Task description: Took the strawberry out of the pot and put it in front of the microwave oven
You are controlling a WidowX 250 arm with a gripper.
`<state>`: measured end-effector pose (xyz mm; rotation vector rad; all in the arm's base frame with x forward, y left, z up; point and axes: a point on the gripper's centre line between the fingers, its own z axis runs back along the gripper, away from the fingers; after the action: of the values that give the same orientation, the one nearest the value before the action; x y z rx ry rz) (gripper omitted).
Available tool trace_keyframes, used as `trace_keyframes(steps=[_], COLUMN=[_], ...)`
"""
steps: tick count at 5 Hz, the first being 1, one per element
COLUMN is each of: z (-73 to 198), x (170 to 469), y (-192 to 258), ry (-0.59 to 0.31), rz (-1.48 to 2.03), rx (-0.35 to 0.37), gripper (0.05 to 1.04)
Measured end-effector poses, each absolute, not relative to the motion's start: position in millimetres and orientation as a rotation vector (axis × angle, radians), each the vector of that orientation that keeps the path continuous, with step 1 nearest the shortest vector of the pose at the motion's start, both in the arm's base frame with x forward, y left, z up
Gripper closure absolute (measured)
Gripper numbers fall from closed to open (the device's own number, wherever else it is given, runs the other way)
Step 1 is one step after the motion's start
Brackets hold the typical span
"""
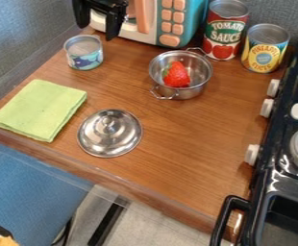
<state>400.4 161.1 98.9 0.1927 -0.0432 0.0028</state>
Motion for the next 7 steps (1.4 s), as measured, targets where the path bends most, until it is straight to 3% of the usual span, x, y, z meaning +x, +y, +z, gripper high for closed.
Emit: trace_keyframes(steps=[2,3,5,6,7], z=[66,81,95,95,61], x=[397,400,407,415,420], y=[137,96,22,0,-2], ry=[0.004,-0.054,-0.119,-0.124,-0.036], rz=[-0.079,-0.188,-0.317,-0.34,-0.343], rx=[0.165,0.142,-0.013,-0.029,0.008], gripper=[0.084,0.084,0.084,0.083,0.083])
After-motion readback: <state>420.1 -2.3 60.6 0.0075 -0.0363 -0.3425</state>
